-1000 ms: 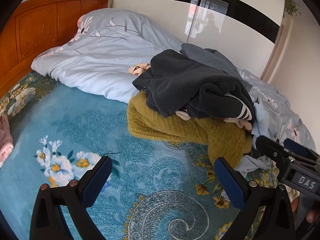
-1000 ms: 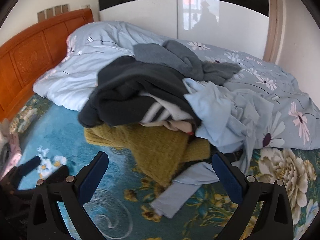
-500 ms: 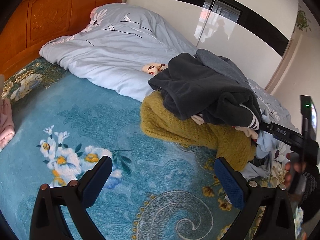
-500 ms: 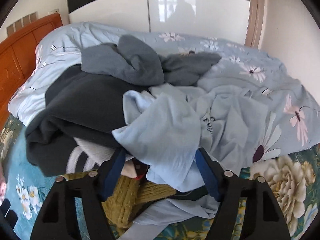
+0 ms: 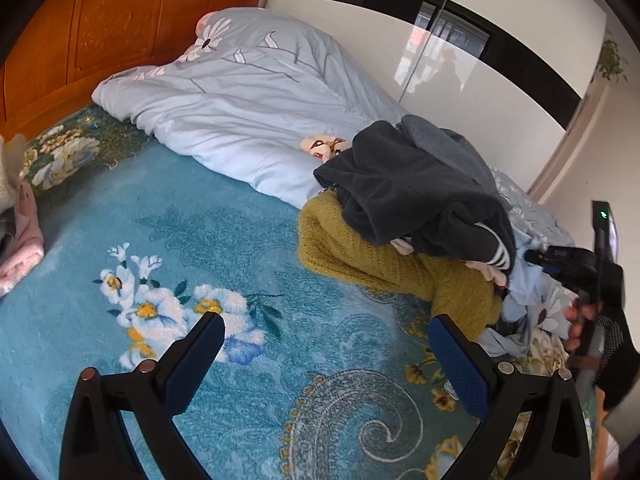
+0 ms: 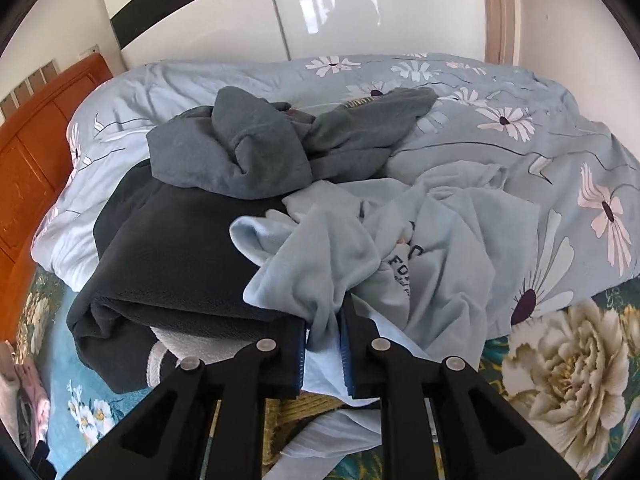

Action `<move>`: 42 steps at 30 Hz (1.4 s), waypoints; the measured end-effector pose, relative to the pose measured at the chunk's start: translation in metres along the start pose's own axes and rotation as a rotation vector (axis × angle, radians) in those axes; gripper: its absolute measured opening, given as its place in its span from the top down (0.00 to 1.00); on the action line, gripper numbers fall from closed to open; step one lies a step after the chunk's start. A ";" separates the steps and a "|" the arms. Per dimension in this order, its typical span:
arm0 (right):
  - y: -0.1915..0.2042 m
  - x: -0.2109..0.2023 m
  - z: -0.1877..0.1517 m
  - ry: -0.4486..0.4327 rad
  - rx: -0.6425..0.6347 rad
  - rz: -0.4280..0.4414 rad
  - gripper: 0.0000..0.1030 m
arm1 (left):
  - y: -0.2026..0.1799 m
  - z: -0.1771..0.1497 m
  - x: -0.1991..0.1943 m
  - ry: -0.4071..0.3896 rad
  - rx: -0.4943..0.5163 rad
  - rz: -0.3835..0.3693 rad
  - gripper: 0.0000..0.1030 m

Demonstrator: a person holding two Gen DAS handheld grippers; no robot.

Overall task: Fold clothes
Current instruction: 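Grasp the light blue T-shirt in the pile with the right gripper, then pull the light blue T-shirt out and lay it on the blanket with the right gripper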

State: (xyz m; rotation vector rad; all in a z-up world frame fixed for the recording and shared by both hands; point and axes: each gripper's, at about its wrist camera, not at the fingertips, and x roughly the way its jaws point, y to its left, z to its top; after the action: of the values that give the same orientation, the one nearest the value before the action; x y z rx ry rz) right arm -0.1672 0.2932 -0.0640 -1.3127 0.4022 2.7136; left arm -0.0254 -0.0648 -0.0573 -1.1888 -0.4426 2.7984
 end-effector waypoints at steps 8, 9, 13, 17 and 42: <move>-0.003 -0.031 0.007 -0.003 0.124 0.090 0.90 | 0.009 0.001 -0.049 -0.038 0.015 0.015 0.00; -0.003 -0.038 0.007 -0.016 0.132 0.095 0.91 | 0.011 0.002 -0.056 -0.044 0.011 0.015 0.00; -0.006 -0.091 0.004 -0.077 0.126 0.138 0.91 | 0.016 0.003 -0.092 -0.084 0.001 0.014 0.00; -0.001 -0.156 -0.002 -0.139 0.065 0.209 0.92 | 0.014 0.003 -0.131 -0.134 -0.004 -0.002 0.00; 0.114 -0.288 -0.132 -0.094 -0.351 0.497 0.92 | 0.105 -0.052 -0.306 -0.314 -0.169 0.052 0.00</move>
State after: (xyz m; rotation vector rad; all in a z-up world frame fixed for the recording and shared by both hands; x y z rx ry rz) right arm 0.0889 0.1535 0.1046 -1.2900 0.2805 3.3737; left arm 0.2301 -0.2062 0.0905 -0.7919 -0.6914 3.0546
